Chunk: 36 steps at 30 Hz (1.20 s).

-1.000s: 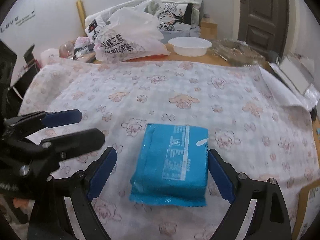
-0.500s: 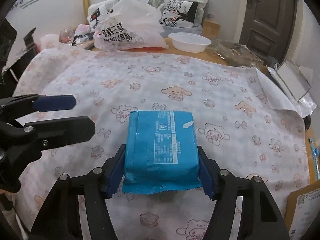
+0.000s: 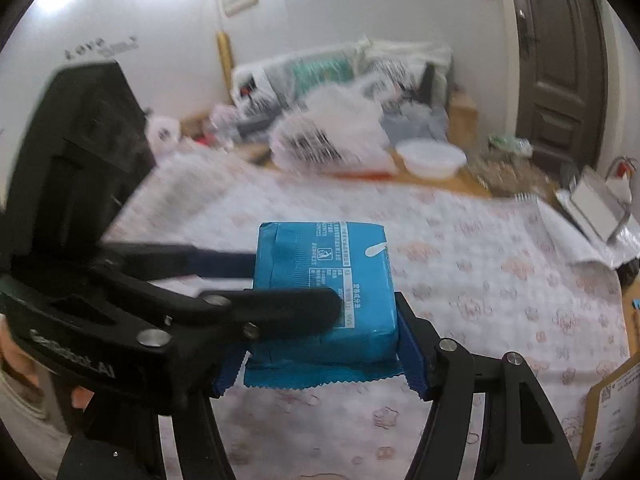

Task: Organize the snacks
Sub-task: 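Grasp the blue wet-wipe pack with the right gripper, then carry the blue pack into the box and open the right gripper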

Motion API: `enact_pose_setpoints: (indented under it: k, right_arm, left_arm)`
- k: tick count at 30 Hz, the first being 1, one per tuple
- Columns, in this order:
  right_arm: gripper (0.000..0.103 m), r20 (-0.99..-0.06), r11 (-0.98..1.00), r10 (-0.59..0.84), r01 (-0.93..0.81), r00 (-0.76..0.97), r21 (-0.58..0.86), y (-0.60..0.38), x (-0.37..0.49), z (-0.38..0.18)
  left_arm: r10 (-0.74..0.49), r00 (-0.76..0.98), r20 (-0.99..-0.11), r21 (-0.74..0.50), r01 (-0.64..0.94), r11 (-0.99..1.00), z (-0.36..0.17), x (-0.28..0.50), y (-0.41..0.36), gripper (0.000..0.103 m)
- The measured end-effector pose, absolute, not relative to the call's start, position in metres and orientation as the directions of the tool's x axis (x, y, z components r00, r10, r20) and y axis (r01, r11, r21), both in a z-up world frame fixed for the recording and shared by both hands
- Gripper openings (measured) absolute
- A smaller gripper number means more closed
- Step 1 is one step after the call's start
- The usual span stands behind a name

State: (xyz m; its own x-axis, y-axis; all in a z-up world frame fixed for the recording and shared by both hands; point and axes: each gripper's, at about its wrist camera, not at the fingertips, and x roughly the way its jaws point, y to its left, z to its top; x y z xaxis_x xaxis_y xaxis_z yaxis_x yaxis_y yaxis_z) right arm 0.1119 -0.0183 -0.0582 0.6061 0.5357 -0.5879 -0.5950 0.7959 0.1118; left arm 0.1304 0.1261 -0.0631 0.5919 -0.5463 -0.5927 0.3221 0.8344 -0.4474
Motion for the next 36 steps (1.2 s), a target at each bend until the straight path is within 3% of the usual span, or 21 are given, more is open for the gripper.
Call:
enact_pose_setpoints:
  k: [1, 7, 14, 26, 36]
  right_arm:
    - [0.061, -0.568, 0.788, 0.551, -0.606, 0.612, 0.111, -0.019, 0.105, -0.051]
    - [0.061, -0.525, 0.776, 0.568, -0.625, 0.634, 0.084, -0.026, 0.078, -0.027]
    - [0.061, -0.529, 0.787, 0.539, -0.616, 0.656, 0.039, -0.049, 0.050, -0.009]
    - [0.061, -0.449, 0.836, 0.509, -0.545, 0.735, 0.056, -0.146, 0.013, 0.024]
    - [0.061, -0.437, 0.901, 0.421, -0.423, 0.795, 0.097, -0.254, 0.011, 0.029]
  left_arm:
    - [-0.551, 0.597, -0.583, -0.451, 0.325, 0.831, -0.059, 0.128, 0.126, 0.068]
    - [-0.536, 0.638, -0.553, -0.408, 0.354, 0.841, -0.030, 0.100, 0.113, 0.064]
    - [-0.477, 0.680, -0.557, -0.283, 0.384, 0.879, 0.001, 0.068, 0.079, 0.053]
    - [-0.487, 0.678, -0.550, -0.158, 0.489, 0.858, 0.048, 0.044, -0.028, 0.052]
    - [-0.535, 0.610, -0.585, -0.099, 0.601, 0.793, 0.055, 0.059, -0.147, 0.052]
